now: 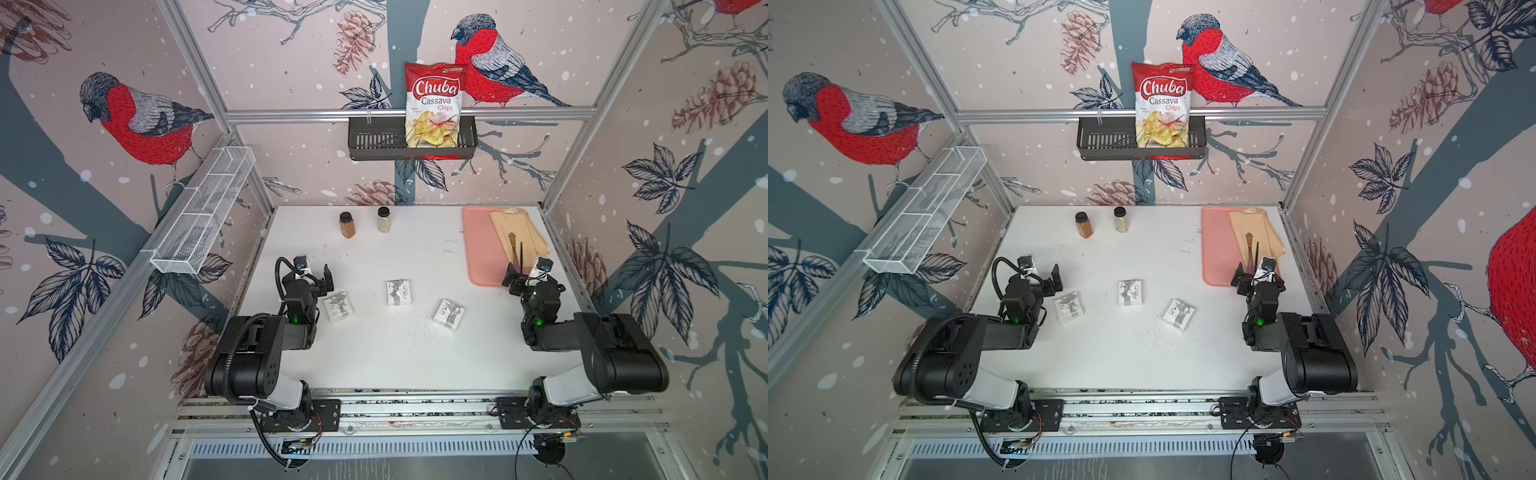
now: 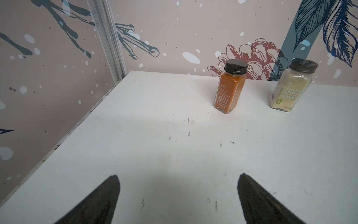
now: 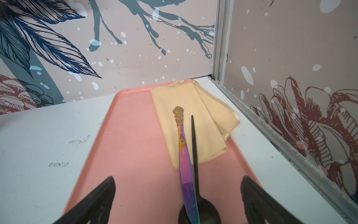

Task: Take the necklace out of the lift-off lid jewelry box
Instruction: Pick up the jewelry box from the center of the board.

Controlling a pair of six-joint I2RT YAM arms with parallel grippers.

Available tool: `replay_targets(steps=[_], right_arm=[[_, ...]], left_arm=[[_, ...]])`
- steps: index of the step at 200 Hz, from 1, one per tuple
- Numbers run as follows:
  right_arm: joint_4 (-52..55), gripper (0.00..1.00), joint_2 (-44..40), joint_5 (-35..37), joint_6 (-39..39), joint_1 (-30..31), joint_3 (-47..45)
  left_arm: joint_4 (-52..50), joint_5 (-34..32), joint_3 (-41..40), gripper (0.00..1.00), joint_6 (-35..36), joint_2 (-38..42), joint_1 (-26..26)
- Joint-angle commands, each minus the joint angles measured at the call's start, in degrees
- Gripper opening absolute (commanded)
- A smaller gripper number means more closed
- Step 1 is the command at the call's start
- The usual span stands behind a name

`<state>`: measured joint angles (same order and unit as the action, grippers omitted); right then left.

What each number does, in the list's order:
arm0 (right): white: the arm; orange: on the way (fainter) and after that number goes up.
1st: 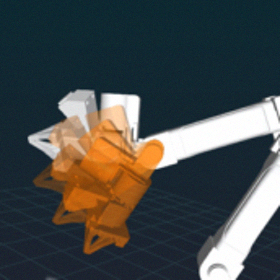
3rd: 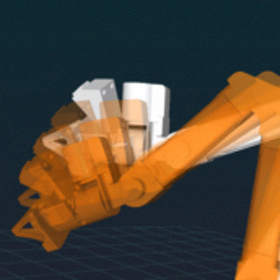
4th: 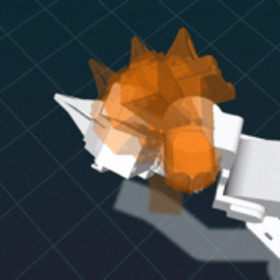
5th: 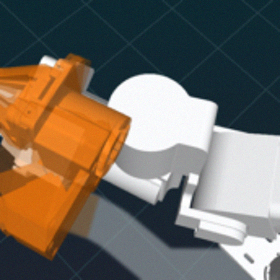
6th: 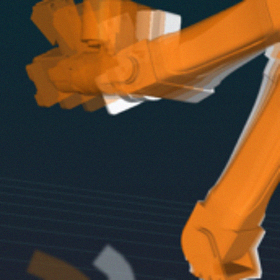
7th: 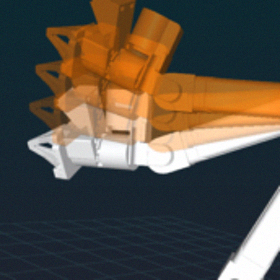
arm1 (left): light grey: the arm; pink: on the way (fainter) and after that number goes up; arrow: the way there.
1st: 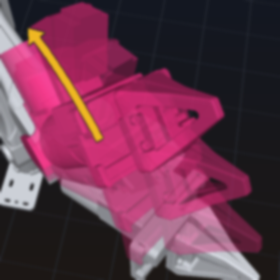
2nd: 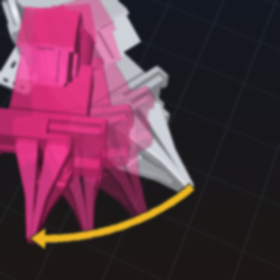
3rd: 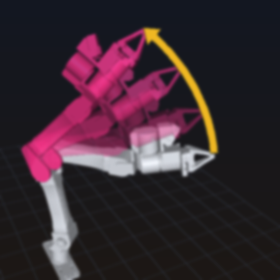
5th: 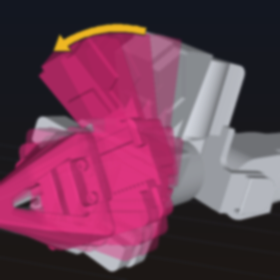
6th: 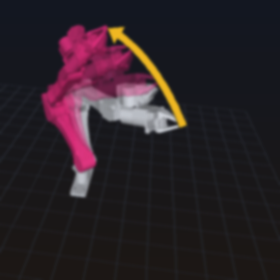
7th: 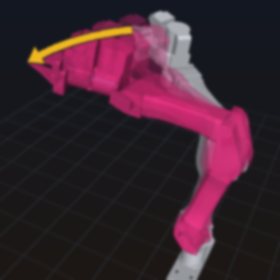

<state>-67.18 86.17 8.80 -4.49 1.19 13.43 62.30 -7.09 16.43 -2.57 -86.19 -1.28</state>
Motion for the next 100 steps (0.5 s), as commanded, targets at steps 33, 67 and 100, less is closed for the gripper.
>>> replay_targets(steps=[33,67,100], right_arm=[[-1.5,1.00,-0.2,0.5,0.3,0.0,0.0],[-1.3,1.00,-0.1,0.4,0.3,0.0,0.2],[-1.3,1.00,-0.1,0.4,0.3,0.0,0.2]], left_arm=[[1.1,0.4,0.1,0.99,0.4,0.1,0.1],[0.8,0.4,0.3,0.99,0.4,0.1,0.1],[0.7,0.4,0.3,0.99,0.4,0.0,0.1]])
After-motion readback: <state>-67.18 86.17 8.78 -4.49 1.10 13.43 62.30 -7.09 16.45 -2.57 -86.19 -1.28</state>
